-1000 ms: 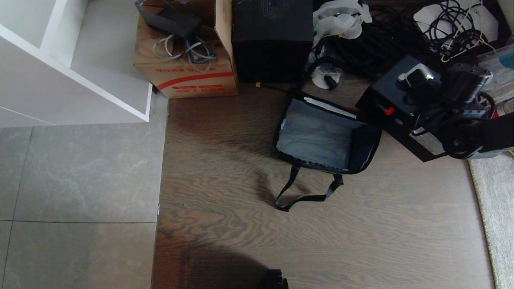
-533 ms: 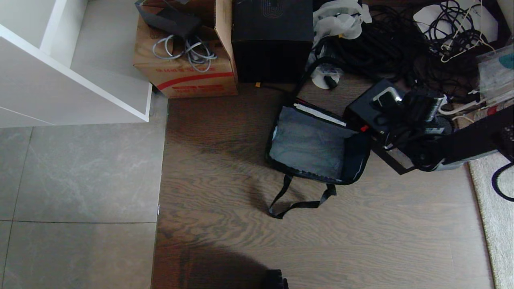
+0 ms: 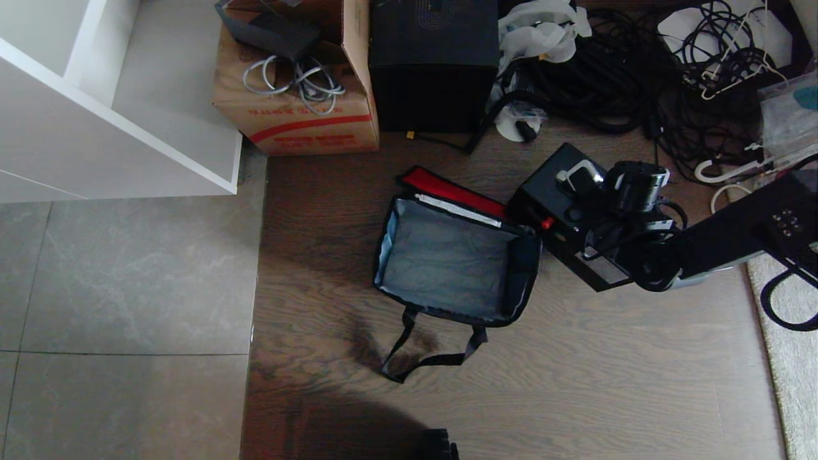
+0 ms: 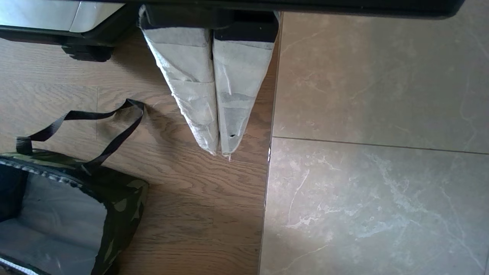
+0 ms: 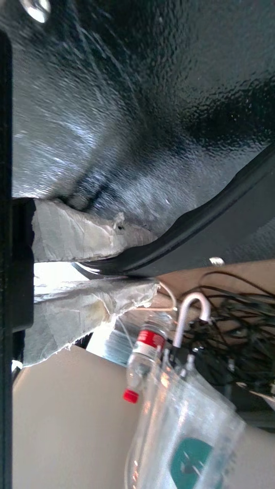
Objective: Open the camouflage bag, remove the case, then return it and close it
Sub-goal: Release the handle
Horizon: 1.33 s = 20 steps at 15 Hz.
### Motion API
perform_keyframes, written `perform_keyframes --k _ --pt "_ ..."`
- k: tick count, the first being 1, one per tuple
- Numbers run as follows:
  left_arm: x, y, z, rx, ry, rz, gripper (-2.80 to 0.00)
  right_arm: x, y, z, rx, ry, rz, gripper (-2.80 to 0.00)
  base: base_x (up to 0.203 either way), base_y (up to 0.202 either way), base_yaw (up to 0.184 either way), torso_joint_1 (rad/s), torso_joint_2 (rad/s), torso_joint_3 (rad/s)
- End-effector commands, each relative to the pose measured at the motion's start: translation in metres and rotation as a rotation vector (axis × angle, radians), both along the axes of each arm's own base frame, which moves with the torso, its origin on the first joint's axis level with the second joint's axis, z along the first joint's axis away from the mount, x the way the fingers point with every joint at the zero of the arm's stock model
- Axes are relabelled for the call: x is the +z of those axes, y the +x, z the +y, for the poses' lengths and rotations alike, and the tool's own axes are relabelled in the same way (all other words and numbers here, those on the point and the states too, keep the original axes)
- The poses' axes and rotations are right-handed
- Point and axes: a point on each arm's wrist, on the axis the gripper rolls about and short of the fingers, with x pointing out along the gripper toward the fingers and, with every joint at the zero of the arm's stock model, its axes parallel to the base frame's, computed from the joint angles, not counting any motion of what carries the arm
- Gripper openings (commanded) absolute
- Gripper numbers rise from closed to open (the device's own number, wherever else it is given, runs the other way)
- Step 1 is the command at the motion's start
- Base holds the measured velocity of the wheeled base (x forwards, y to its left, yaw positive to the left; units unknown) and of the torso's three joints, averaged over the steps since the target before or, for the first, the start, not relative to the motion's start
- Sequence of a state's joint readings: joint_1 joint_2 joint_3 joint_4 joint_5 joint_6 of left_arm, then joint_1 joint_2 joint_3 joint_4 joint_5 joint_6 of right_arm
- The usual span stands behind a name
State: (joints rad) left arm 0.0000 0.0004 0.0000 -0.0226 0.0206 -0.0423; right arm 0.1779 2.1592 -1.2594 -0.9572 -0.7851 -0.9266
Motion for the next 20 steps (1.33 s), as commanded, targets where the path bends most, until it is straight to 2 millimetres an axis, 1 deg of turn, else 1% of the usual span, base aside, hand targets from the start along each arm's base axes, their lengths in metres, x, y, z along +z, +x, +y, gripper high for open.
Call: perform_keyframes --k 1,3,7,11,12,14,15,17,18,20 --pt "-0.002 0.001 0.0 0.001 -0.001 0.007 -2.8 -0.007 0.004 0.001 -0.003 0.003 0.009 -2.8 0.0 0.0 0.0 0.0 0.0 0.0" --pt "-0.002 0.001 0.0 0.001 -0.001 0.007 -2.8 -0.011 0.004 0.001 -0.004 0.006 0.015 -2.8 0.0 0.0 0.0 0.0 0.0 0.0" --pt "-0.003 0.001 0.0 0.001 -0.001 0.008 -2.8 -0.012 0.013 0.001 -0.008 0.02 -0.008 -2.8 0.0 0.0 0.0 0.0 0.0 0.0" --pt "-0.002 0.001 0.0 0.001 -0.001 0.008 -2.8 -0.026 0.017 0.0 -0.011 0.016 0.029 -2.8 0.0 0.0 0.0 0.0 0.0 0.0" --pt "-0.003 0.001 0.0 0.001 -0.001 0.008 -2.8 -0.033 0.016 -0.001 -0.011 0.012 0.069 0.0 0.0 0.0 0.0 0.0 0.0 0.0" --pt "-0.002 0.001 0.0 0.001 -0.001 0.007 -2.8 -0.05 0.008 -0.001 -0.003 0.02 0.152 0.0 0.0 0.0 0.0 0.0 0.0 0.0" --pt "-0.002 0.001 0.0 0.001 -0.001 0.007 -2.8 -0.06 0.0 -0.001 0.014 0.018 0.21 0.0 0.0 0.0 0.0 0.0 0.0 0.0" --pt "-0.002 0.001 0.0 0.001 -0.001 0.008 -2.8 -0.071 -0.018 0.007 0.087 0.029 0.296 0.0 0.0 0.0 0.0 0.0 0.0 0.0" --pt "-0.002 0.001 0.0 0.001 -0.001 0.008 -2.8 -0.073 -0.029 0.014 0.118 0.036 0.329 0.0 0.0 0.0 0.0 0.0 0.0 0.0" --pt "-0.002 0.001 0.0 0.001 -0.001 0.008 -2.8 -0.063 -0.05 0.023 0.165 0.047 0.34 0.0 0.0 0.0 0.0 0.0 0.0 0.0"
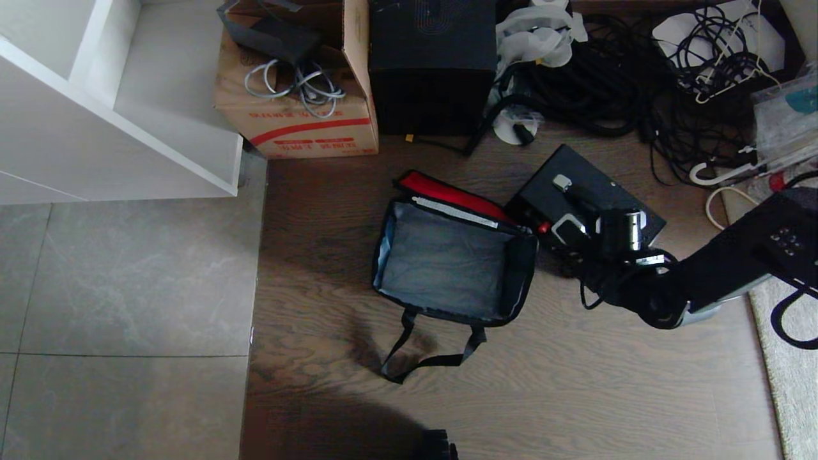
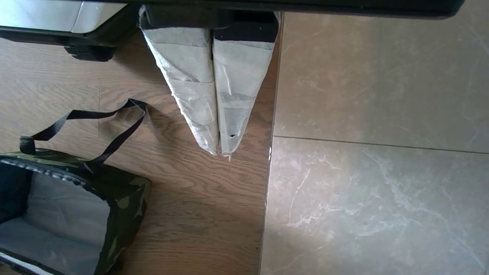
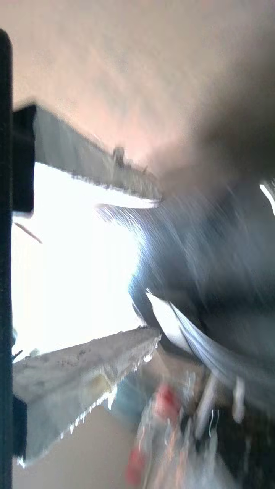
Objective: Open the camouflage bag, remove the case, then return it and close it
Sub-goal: Release the handle, then grip the handle again
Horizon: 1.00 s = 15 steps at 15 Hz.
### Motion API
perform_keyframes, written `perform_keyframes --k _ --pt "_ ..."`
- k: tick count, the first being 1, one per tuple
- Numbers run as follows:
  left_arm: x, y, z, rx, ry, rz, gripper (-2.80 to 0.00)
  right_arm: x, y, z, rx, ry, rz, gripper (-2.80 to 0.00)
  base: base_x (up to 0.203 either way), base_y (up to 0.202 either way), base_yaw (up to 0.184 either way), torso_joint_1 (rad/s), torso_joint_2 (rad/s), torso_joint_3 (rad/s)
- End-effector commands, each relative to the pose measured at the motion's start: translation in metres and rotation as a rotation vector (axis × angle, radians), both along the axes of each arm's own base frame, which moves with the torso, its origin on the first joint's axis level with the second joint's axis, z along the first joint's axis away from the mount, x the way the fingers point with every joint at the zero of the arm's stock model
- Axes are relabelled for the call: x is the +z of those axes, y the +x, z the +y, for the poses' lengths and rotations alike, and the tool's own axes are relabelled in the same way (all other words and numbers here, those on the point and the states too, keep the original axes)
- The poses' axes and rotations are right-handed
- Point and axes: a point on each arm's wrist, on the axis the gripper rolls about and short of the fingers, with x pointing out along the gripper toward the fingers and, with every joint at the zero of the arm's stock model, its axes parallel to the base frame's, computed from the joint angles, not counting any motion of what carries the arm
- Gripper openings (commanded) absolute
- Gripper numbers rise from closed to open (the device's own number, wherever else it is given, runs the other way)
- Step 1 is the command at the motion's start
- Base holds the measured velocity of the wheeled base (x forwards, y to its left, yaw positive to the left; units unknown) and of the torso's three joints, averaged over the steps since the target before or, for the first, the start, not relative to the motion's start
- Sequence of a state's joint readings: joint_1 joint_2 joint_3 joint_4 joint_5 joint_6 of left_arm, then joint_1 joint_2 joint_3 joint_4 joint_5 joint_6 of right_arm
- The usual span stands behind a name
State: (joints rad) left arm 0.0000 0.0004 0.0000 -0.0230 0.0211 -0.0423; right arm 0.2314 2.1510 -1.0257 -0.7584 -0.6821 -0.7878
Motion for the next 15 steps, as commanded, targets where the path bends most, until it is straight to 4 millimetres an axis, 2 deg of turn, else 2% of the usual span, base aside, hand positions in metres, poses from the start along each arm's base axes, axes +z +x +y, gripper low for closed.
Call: perform_keyframes --k 1,3,4,7,10,12,15 --pt "-0.003 0.001 0.0 0.0 -0.001 0.009 -2.8 0.023 -0.026 0.008 0.044 0.017 -0.022 0.0 0.0 0.0 0.0 0.0 0.0 0.0" --pt "-0.002 0.001 0.0 0.0 -0.001 0.007 -2.8 0.047 -0.056 0.004 0.066 0.037 -0.051 0.0 0.0 0.0 0.0 0.0 0.0 0.0" --pt "-0.003 0.001 0.0 0.0 -0.001 0.009 -2.8 0.06 -0.074 0.0 0.082 0.051 -0.071 -2.8 0.0 0.0 0.0 0.0 0.0 0.0" --pt "-0.002 0.001 0.0 0.0 -0.001 0.007 -2.8 0.092 -0.145 -0.02 0.111 0.094 -0.118 -2.8 0.0 0.0 0.0 0.0 0.0 0.0" --pt "-0.003 0.001 0.0 0.0 -0.001 0.009 -2.8 0.108 -0.23 -0.044 0.109 0.146 -0.143 -2.8 0.0 0.0 0.0 0.0 0.0 0.0" --pt "-0.002 0.001 0.0 0.0 -0.001 0.007 -2.8 0.107 -0.28 -0.059 0.083 0.209 -0.147 -2.8 0.0 0.0 0.0 0.0 0.0 0.0" --pt "-0.003 0.001 0.0 0.0 -0.001 0.009 -2.8 0.085 -0.361 -0.083 0.007 0.379 -0.2 -2.8 0.0 0.0 0.0 0.0 0.0 0.0"
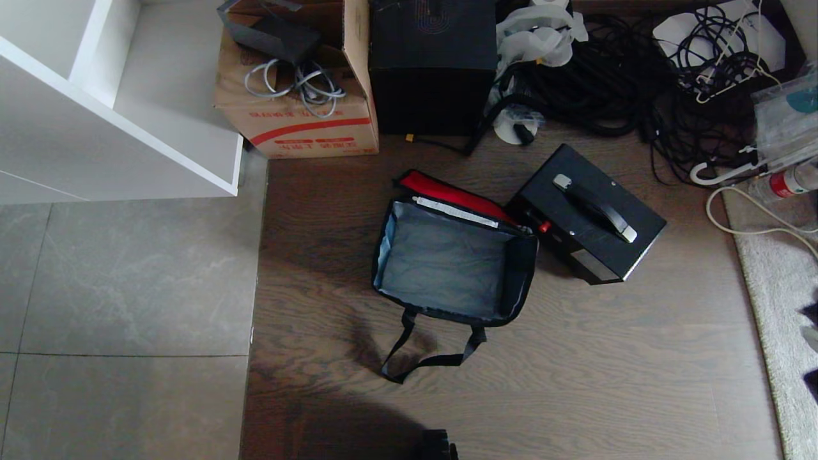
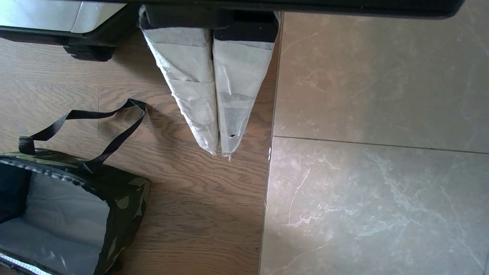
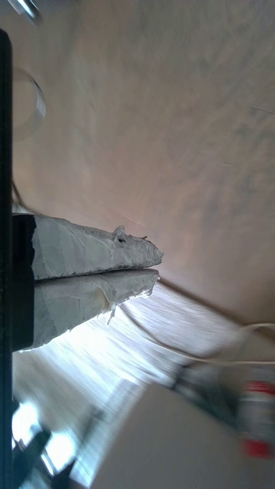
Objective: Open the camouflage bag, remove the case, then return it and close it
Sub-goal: Grip the handle again
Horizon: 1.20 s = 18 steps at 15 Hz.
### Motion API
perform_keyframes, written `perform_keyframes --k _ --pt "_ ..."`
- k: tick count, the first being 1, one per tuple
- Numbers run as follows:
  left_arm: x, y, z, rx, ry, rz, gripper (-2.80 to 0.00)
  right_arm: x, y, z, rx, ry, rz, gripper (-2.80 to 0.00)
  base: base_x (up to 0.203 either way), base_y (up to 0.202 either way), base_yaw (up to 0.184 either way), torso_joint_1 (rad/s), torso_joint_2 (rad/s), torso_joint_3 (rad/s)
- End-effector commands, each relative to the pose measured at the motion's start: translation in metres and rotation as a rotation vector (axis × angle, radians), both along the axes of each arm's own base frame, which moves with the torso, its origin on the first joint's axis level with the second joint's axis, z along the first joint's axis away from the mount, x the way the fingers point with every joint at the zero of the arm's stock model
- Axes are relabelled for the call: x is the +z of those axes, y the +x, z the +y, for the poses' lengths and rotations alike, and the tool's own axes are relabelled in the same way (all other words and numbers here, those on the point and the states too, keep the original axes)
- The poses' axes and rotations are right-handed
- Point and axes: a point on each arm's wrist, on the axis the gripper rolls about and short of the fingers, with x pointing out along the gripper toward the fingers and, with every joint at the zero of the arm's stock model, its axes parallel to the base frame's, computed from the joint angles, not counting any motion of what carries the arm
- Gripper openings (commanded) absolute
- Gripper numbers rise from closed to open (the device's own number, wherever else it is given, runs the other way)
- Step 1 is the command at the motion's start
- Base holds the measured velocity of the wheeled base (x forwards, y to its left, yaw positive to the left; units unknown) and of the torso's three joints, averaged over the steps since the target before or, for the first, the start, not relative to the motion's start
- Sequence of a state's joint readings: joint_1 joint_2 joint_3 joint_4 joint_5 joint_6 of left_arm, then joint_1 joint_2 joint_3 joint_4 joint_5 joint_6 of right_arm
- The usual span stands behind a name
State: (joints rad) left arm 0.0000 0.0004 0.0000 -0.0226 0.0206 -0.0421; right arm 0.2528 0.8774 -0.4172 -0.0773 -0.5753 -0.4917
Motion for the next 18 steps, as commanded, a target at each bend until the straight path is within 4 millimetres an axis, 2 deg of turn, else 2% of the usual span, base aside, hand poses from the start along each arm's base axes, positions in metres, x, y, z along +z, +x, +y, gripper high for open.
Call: perform_keyframes --k 1,2,3,5,6,11,13,18 --pt "-0.003 0.001 0.0 0.001 -0.001 0.008 -2.8 -0.022 -0.081 -0.021 -0.051 0.179 -0.117 -2.8 0.0 0.0 0.0 0.0 0.0 0.0" --pt "-0.003 0.001 0.0 0.001 -0.001 0.008 -2.8 -0.041 -0.097 -0.022 -0.062 0.306 -0.119 -2.8 0.0 0.0 0.0 0.0 0.0 0.0" --pt "-0.002 0.001 0.0 0.001 -0.001 0.008 -2.8 -0.059 -0.103 -0.021 -0.05 0.414 -0.104 -2.8 0.0 0.0 0.0 0.0 0.0 0.0" --pt "-0.002 0.001 0.0 0.001 -0.001 0.007 -2.8 -0.089 -0.102 -0.013 0.066 0.57 -0.054 -2.8 0.0 0.0 0.0 0.0 0.0 0.0" --pt "-0.002 0.001 0.0 0.001 -0.001 0.007 -2.8 -0.1 -0.101 -0.012 0.108 0.601 -0.089 -2.8 0.0 0.0 0.0 0.0 0.0 0.0" --pt "-0.002 0.001 0.0 0.001 -0.001 0.007 -2.8 -0.106 -0.115 -0.01 0.232 0.62 -0.365 -2.8 0.0 0.0 0.0 0.0 0.0 0.0" --pt "-0.003 0.001 0.0 0.001 -0.001 0.008 -2.8 -0.107 -0.114 -0.01 0.252 0.622 -0.431 -2.8 0.0 0.0 0.0 0.0 0.0 0.0" --pt "-0.002 0.001 0.0 0.001 -0.001 0.008 -2.8 -0.107 -0.113 -0.011 0.229 0.681 -0.439 -2.8 0.0 0.0 0.0 0.0 0.0 0.0"
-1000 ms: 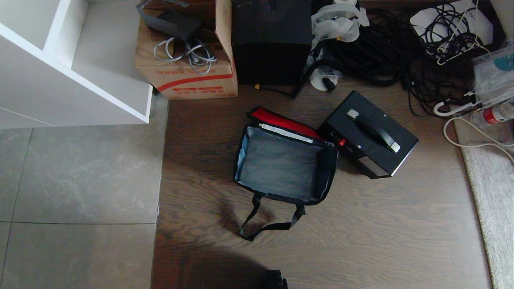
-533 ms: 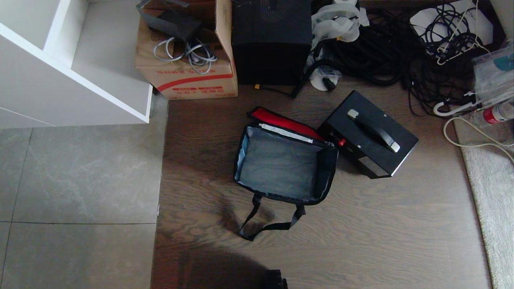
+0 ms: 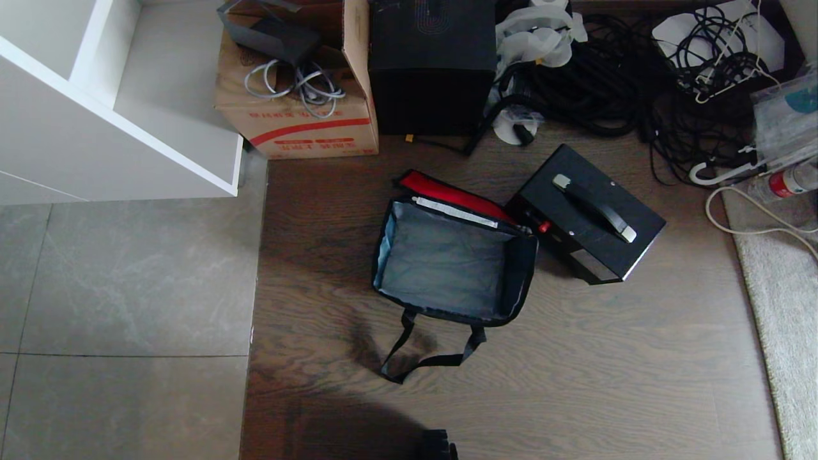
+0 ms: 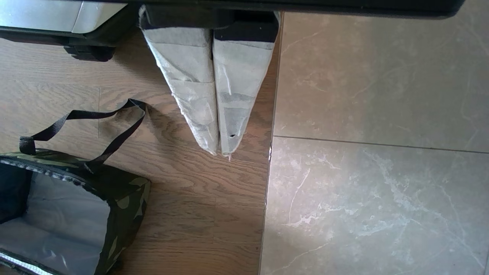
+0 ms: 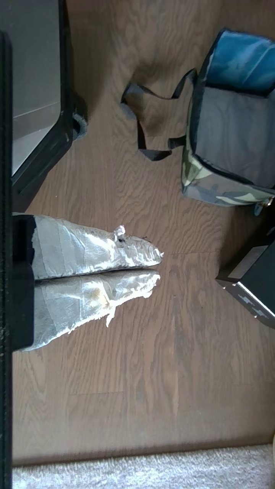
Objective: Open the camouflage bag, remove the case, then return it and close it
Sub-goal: Grip the handle again
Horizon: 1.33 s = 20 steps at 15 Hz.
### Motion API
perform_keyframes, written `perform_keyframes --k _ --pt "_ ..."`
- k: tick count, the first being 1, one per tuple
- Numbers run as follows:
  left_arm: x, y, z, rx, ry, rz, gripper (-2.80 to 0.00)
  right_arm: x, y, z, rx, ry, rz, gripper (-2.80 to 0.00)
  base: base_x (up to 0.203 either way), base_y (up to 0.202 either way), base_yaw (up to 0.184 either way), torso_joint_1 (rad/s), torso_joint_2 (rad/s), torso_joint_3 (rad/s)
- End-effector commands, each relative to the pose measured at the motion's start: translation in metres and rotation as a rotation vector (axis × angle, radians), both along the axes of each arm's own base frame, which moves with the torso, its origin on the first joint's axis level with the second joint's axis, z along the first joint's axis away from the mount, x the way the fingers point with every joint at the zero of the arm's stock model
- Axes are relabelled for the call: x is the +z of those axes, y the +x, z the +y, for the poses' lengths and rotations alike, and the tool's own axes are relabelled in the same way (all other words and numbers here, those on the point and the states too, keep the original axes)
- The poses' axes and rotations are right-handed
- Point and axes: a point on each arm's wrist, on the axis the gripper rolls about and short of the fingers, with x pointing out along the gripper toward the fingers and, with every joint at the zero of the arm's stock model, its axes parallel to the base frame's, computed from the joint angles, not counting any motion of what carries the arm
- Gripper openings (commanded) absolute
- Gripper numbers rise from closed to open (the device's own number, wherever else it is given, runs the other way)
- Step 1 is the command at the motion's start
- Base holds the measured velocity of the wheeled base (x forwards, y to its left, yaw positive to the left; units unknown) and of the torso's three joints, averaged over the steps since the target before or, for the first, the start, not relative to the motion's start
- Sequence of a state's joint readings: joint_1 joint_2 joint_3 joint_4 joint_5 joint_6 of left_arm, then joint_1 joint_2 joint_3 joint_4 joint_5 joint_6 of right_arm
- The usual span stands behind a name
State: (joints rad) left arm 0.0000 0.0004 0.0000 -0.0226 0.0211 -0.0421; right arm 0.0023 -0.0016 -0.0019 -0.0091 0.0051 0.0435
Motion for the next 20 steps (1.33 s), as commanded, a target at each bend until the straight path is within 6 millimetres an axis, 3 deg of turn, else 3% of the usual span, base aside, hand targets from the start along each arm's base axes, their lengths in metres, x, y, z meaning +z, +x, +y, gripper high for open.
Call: perform_keyframes --k 1,20 --pt "-0.0025 0.0007 0.0 0.0 -0.001 0.008 -2.8 -0.0004 0.0003 0.0 0.0 0.002 0.003 -2.8 0.0 0.0 0.0 0.0 0.0 0.0" --pt "-0.0025 0.0007 0.0 0.0 -0.001 0.008 -2.8 -0.0007 0.0004 0.0 -0.001 0.001 0.004 -2.8 0.0 0.0 0.0 0.0 0.0 0.0"
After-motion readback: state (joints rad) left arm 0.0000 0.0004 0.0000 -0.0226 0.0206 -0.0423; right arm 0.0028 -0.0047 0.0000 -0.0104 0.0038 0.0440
